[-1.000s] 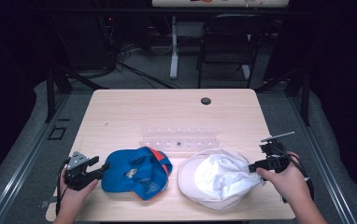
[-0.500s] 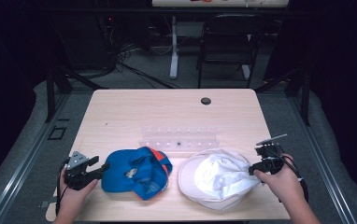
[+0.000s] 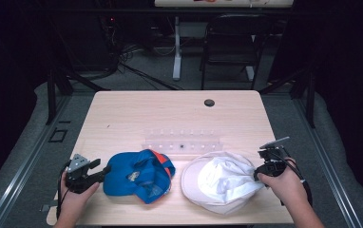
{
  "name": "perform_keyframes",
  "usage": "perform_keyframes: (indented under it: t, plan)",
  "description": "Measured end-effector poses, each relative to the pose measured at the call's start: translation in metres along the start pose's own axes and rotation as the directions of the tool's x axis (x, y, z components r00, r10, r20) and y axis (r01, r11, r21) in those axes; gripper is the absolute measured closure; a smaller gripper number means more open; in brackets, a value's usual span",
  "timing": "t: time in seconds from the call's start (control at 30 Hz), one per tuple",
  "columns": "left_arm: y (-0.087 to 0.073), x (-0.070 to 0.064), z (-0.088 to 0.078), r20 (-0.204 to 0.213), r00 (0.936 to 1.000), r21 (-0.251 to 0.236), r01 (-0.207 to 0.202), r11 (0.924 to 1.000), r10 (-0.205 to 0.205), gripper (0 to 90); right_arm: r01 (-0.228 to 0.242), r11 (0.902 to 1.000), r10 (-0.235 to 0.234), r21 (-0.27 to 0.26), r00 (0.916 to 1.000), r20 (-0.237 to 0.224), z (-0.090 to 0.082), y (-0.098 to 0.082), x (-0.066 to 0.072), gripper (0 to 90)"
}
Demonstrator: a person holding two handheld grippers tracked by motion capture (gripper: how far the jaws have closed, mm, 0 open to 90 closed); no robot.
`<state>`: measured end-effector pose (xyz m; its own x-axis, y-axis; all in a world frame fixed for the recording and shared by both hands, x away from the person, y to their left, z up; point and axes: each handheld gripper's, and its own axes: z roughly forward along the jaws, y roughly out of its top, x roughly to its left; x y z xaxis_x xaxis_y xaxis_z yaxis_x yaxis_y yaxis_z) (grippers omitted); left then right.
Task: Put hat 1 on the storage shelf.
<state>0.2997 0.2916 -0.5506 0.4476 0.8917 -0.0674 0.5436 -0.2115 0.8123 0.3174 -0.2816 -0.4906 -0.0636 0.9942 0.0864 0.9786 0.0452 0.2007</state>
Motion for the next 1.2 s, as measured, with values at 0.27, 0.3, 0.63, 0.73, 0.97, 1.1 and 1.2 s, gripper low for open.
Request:
perform_keyframes:
  t: [0.27, 0.3, 0.63, 0.73, 0.97, 1.1, 1.2]
  plan:
    - [0.000, 0.000, -0.001, 0.003, 1.0000, 0.013, -0.003, 0.9999, 0.003, 45.6, -0.004, 0.9983, 0.004, 0.059, 0.9999, 0.014, -0.002, 0.005, 0.001, 75.9]
    - [0.001, 0.000, -0.001, 0.003, 1.0000, 0.014, -0.003, 0.9999, 0.003, 45.6, -0.013, 0.9982, 0.012, 0.059, 0.9999, 0.006, -0.002, 0.006, 0.001, 77.1]
    - [0.000, 0.000, 0.000, 0.004, 1.0000, -0.002, -0.002, 1.0000, 0.002, 45.6, 0.034, 0.9887, -0.043, 0.146, 0.9973, 0.059, -0.014, 0.016, 0.013, 80.5]
    - [0.000, 0.000, -0.001, 0.004, 1.0000, -0.002, 0.000, 1.0000, 0.000, 45.7, 0.036, 0.9878, -0.047, 0.152, 0.9966, 0.068, -0.018, 0.018, 0.018, 80.5]
    - [0.000, 0.000, -0.001, 0.005, 1.0000, -0.001, 0.000, 1.0000, 0.000, 45.7, 0.047, 0.9860, -0.066, 0.160, 0.9910, 0.116, -0.027, 0.022, 0.022, 80.5]
    - [0.000, 0.000, -0.001, 0.002, 1.0000, 0.001, -0.007, 1.0000, 0.007, 45.7, 0.050, 0.9860, -0.071, 0.159, 0.9887, 0.132, -0.039, 0.024, 0.025, 80.4]
    - [0.000, -0.001, -0.001, 0.003, 1.0000, 0.002, -0.006, 1.0000, 0.006, 45.7, 0.057, 0.9884, -0.077, 0.141, 0.9870, 0.141, -0.046, 0.024, 0.027, 80.5]
